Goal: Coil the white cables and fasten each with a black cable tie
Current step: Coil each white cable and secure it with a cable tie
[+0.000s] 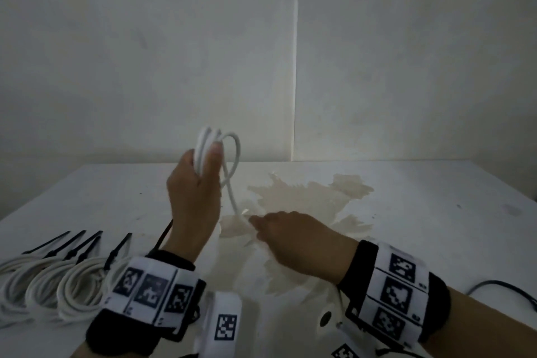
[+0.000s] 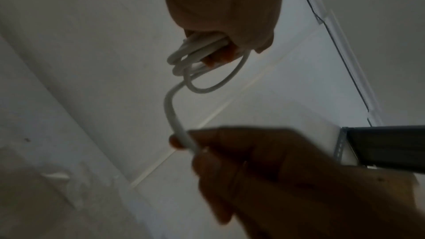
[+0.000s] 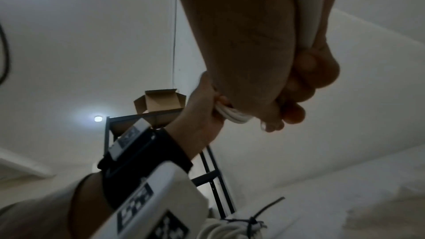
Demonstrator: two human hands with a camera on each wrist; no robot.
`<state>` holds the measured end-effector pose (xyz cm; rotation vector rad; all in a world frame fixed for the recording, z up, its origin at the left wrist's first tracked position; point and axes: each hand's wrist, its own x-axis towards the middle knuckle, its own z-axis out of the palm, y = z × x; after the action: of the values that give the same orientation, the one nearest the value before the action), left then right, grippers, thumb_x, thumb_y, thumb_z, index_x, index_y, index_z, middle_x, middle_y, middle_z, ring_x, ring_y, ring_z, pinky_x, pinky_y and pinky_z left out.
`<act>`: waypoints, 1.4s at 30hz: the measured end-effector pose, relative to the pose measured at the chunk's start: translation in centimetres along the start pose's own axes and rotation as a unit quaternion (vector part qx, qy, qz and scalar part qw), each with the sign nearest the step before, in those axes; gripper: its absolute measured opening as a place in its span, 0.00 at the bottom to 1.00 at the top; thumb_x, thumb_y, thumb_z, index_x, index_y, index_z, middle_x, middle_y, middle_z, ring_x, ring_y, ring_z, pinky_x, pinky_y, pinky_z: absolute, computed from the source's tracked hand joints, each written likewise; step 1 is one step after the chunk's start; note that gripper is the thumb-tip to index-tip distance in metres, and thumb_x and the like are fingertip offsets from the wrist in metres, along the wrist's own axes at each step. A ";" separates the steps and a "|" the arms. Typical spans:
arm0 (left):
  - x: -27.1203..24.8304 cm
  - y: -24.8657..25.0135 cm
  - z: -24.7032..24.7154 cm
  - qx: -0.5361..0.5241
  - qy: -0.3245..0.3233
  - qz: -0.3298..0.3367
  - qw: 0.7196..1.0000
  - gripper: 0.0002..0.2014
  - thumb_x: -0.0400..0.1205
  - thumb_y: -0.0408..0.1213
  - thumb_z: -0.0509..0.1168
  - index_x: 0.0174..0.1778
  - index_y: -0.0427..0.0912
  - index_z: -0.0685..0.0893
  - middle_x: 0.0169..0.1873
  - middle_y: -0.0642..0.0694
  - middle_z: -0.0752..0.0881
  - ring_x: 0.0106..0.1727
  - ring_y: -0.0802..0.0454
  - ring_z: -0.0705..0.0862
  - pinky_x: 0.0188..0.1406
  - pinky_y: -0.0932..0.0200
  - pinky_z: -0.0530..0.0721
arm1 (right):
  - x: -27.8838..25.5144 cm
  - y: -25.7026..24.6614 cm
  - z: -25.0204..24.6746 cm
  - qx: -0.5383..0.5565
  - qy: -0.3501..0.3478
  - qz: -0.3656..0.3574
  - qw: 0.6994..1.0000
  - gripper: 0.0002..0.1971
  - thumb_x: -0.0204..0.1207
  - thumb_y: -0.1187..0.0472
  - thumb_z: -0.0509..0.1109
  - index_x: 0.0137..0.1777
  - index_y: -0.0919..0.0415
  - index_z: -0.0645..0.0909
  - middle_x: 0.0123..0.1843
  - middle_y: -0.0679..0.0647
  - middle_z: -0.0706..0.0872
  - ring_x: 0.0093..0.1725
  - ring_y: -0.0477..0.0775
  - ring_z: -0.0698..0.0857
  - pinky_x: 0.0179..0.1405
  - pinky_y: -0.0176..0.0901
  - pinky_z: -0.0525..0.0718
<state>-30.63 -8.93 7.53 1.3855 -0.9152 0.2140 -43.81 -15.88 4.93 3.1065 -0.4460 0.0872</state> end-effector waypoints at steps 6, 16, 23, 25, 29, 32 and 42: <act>-1.5 -0.6 0.5 0.077 -0.166 0.005 0.983 0.23 0.76 0.60 0.62 0.28 0.42 0.75 0.20 0.49 0.78 0.22 0.53 0.76 0.23 0.65 0.72 | -0.5 -1.0 -4.0 0.038 0.088 -0.064 0.993 0.12 0.83 0.59 0.58 0.61 0.63 0.75 0.58 0.59 0.82 0.53 0.62 0.82 0.46 0.48 0.75; -2.7 -1.4 0.7 0.055 -0.317 -0.101 0.941 0.26 0.85 0.47 0.53 0.18 0.45 0.69 0.13 0.52 0.72 0.17 0.60 0.69 0.23 0.64 0.67 | -1.0 3.0 -5.6 0.194 0.078 -0.005 0.978 0.11 0.64 0.61 0.79 0.42 0.56 0.79 0.33 0.49 0.82 0.31 0.45 0.79 0.36 0.40 0.77; -2.3 -0.8 -0.1 -0.001 -0.383 -0.195 0.903 0.26 0.84 0.43 0.56 0.18 0.42 0.69 0.10 0.51 0.69 0.13 0.58 0.66 0.16 0.67 0.66 | -1.6 4.9 -5.0 0.238 0.035 0.078 0.967 0.08 0.62 0.53 0.81 0.37 0.54 0.87 0.29 0.41 0.82 0.31 0.41 0.79 0.37 0.39 0.79; -2.1 -0.4 -0.3 -0.028 -0.415 -0.212 0.884 0.26 0.82 0.44 0.60 0.15 0.44 0.70 0.11 0.51 0.68 0.13 0.57 0.65 0.16 0.68 0.65 | -1.7 5.3 -4.8 0.285 0.039 0.088 0.954 0.08 0.61 0.53 0.82 0.35 0.55 0.88 0.28 0.45 0.84 0.29 0.39 0.79 0.34 0.36 0.77; -2.3 -0.3 -0.3 -0.032 -0.438 -0.207 0.874 0.16 0.68 0.44 0.68 0.15 0.49 0.76 0.12 0.52 0.69 0.14 0.57 0.66 0.16 0.68 0.66 | -1.9 5.6 -4.1 0.374 0.037 0.081 0.923 0.08 0.60 0.56 0.82 0.34 0.58 0.88 0.33 0.63 0.88 0.30 0.48 0.81 0.37 0.43 0.77; -2.6 -0.5 -0.1 -0.033 -0.422 -0.205 0.883 0.13 0.67 0.45 0.68 0.20 0.45 0.77 0.13 0.49 0.70 0.14 0.55 0.67 0.17 0.66 0.68 | -2.0 5.7 -4.1 0.394 0.040 0.080 0.915 0.09 0.59 0.58 0.83 0.35 0.61 0.88 0.32 0.62 0.88 0.30 0.49 0.82 0.36 0.40 0.79; -0.4 -2.2 -1.4 0.051 -0.260 -0.184 0.946 0.21 0.77 0.36 0.69 0.20 0.42 0.69 0.14 0.48 0.67 0.14 0.55 0.65 0.17 0.65 0.65 | -3.3 8.7 -5.6 0.409 -0.010 0.109 0.906 0.11 0.65 0.68 0.78 0.46 0.54 0.89 0.33 0.47 0.89 0.36 0.47 0.86 0.43 0.37 0.80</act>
<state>-28.92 -8.02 5.79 1.7203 -1.0586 -0.4158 -49.71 -23.28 10.28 3.8472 -0.9828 0.3198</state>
